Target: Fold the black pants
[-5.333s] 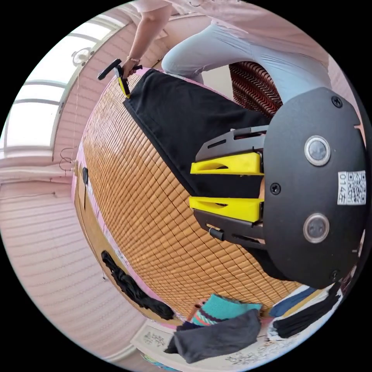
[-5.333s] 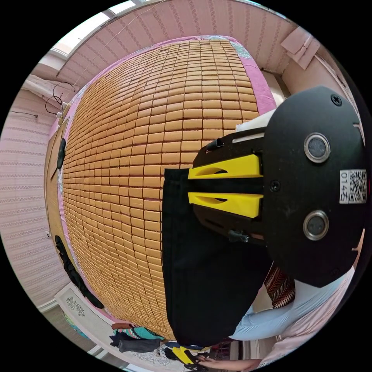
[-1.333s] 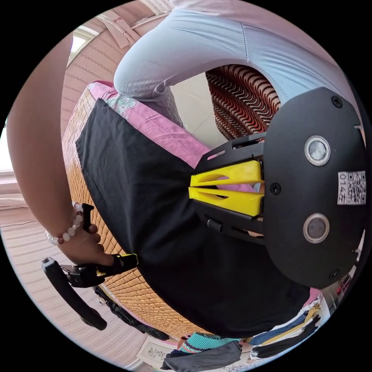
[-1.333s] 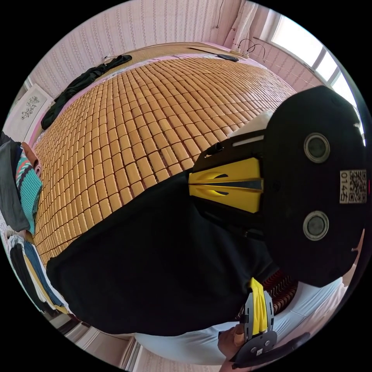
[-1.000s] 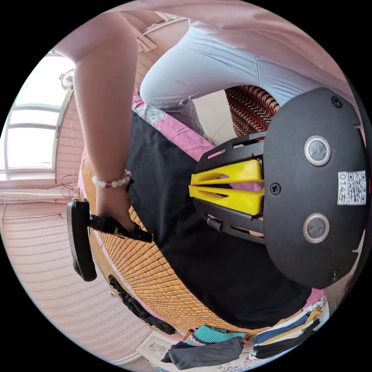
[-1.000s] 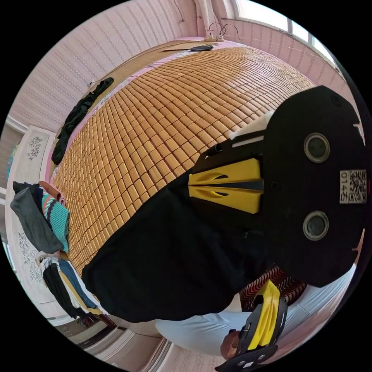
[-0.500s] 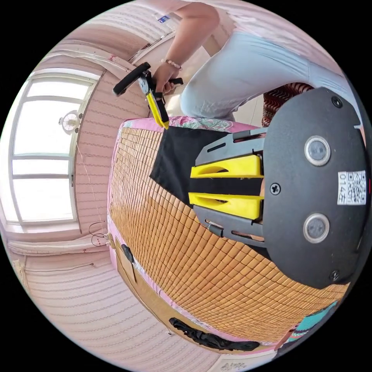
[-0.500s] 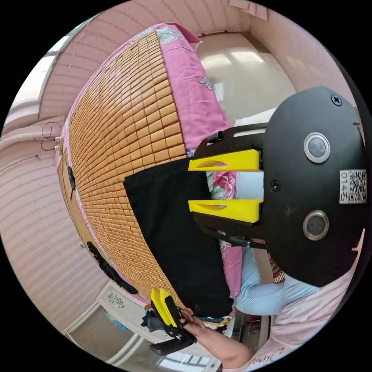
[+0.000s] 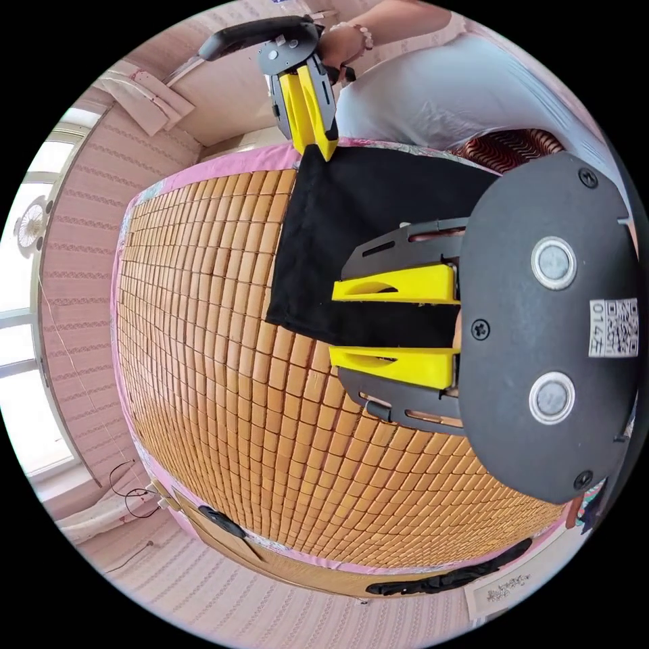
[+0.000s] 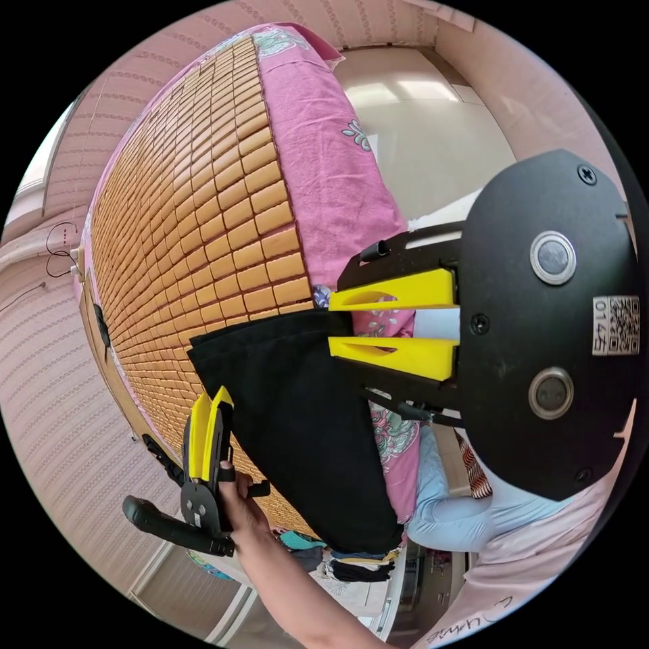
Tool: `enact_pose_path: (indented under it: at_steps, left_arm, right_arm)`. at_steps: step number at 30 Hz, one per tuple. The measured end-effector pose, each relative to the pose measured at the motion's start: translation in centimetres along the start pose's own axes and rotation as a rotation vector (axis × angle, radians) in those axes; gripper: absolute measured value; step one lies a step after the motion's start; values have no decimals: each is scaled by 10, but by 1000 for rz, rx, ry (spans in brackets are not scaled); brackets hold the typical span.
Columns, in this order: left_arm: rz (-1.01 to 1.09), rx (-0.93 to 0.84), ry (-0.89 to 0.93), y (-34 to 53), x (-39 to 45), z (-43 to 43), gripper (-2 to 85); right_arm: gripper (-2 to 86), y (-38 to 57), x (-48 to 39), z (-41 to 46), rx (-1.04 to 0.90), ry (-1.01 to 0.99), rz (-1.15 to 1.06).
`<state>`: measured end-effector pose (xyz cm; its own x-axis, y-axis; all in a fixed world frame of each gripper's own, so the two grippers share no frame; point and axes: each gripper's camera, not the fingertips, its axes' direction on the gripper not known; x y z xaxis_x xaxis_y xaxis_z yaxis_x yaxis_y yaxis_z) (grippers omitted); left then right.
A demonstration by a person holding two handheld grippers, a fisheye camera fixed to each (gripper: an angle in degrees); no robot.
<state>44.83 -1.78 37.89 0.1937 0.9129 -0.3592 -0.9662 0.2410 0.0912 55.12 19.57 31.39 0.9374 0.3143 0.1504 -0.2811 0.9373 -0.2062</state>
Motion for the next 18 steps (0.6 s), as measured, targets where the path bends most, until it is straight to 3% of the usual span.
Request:
enact_pose_path:
  at_steps: [9, 18]
  left_arm:
    - [102, -28, -16, -34, 25, 8, 9]
    - [157, -46, -62, -47, 34, 13, -10]
  right_arm:
    - [25, 6, 22, -10, 19, 78, -88]
    - [15, 12, 62, -39, 93, -12, -63]
